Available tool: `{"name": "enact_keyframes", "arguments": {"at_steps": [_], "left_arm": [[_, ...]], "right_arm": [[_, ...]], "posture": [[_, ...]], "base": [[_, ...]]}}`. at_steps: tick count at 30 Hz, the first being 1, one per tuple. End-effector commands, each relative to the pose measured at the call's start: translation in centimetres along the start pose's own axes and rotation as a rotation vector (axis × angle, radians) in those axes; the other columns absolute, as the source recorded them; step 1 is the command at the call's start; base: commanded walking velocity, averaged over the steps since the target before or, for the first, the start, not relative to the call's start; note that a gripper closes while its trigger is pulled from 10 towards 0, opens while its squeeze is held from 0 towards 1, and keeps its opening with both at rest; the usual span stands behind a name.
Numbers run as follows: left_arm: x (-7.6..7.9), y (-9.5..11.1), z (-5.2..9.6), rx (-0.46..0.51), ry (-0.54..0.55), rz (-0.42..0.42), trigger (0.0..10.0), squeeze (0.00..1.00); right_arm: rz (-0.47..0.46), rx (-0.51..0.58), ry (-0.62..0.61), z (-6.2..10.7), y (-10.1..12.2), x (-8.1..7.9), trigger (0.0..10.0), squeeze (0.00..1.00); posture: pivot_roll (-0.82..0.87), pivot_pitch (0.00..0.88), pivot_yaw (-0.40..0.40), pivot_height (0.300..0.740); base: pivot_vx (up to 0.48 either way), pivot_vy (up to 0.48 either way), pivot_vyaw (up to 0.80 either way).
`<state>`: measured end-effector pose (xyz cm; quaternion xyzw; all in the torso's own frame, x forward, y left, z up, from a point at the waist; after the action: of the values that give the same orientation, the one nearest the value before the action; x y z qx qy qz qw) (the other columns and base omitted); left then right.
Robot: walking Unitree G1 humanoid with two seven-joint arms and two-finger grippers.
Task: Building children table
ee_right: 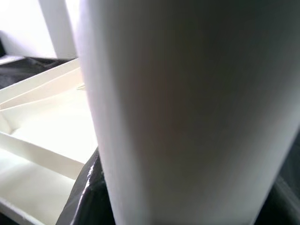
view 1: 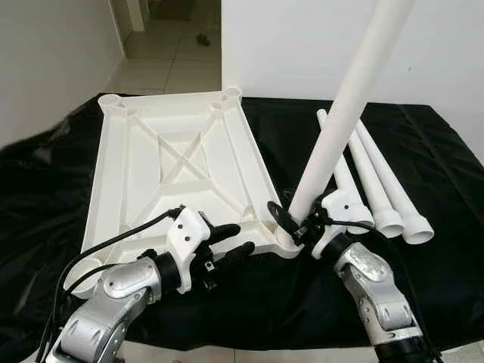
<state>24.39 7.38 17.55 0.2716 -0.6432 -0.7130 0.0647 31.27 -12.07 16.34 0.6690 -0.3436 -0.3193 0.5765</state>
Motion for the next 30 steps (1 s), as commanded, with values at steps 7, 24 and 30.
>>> {"name": "enact_keyframes", "arguments": {"at_steps": [7,24,30], "left_arm": [[0.3,-0.2,0.2,-0.014,0.005,0.011,10.0,0.0],[0.5,-0.3,0.2,-0.015,0.008,0.017,10.0,0.0],[0.6,-0.3,0.2,-0.013,0.006,0.019,10.0,0.0]], "right_arm": [[-0.053,-0.136,-0.188,1.1,-3.4,2.1,10.0,0.0],[-0.054,0.008,-0.574,0.1,-2.5,3.0,10.0,0.0],[-0.06,-0.009,-0.685,-0.2,-3.2,3.1,10.0,0.0]], "posture": [[0.09,0.117,0.005,0.74],[0.09,0.116,-0.005,0.74],[0.1,0.114,-0.007,0.74]], "base": [[0.0,0.0,0.0],[0.0,0.0,0.0],[0.0,0.0,0.0]]}}
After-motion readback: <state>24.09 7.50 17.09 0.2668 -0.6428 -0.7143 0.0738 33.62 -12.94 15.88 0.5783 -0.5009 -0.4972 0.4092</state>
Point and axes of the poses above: a point about 5 cm out from each wrist's last joint towards the gripper, its own z axis pointing back from the gripper into the wrist, its own y axis along the axis of the wrist's last joint, x = y × z, the point moved 3 cm from there along -z, pointing out of the wrist towards the gripper, and after that the axes turned 9 degrees about -z, right-handed, at the moved point
